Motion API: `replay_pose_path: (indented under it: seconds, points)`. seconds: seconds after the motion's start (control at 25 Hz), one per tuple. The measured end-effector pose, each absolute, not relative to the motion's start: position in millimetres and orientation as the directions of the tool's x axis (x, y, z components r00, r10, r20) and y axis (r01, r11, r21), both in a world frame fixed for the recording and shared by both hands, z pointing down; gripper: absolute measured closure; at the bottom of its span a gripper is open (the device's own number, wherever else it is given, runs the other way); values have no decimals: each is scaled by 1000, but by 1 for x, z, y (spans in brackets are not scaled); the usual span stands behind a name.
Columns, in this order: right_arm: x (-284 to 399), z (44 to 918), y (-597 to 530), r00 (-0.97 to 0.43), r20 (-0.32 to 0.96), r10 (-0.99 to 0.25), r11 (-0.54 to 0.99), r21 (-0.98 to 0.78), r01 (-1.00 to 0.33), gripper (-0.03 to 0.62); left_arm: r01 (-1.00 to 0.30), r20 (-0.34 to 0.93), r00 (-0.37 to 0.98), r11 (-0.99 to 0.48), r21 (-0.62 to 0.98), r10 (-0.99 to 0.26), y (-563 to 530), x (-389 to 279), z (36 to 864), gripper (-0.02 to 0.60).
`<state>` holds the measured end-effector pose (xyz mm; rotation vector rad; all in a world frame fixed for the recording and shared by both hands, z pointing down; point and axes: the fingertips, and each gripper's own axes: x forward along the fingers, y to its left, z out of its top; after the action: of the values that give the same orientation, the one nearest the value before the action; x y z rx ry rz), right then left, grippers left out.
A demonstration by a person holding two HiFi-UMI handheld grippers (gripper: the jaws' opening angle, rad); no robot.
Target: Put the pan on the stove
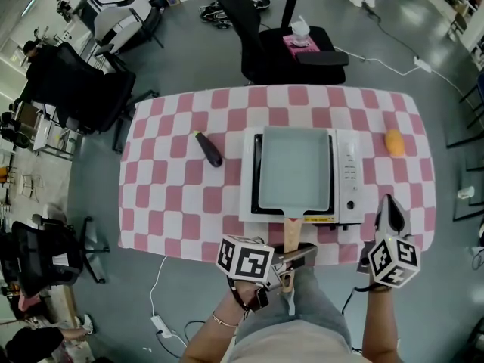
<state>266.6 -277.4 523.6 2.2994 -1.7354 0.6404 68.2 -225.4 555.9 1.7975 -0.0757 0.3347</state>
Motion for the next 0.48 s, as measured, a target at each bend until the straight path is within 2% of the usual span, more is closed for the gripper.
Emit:
replay_pose_path:
  seconds: [0.28,0.48]
  points:
    - [268,528,-277,219,458,-862,-297,-103,-949,586,-224,262,956,-249,942,131,-225,68,560,525]
    - [269,528,-277,218,459,-861,-295,-102,-950,585,-221,250,957,-190,957,146,-223,70,560,535]
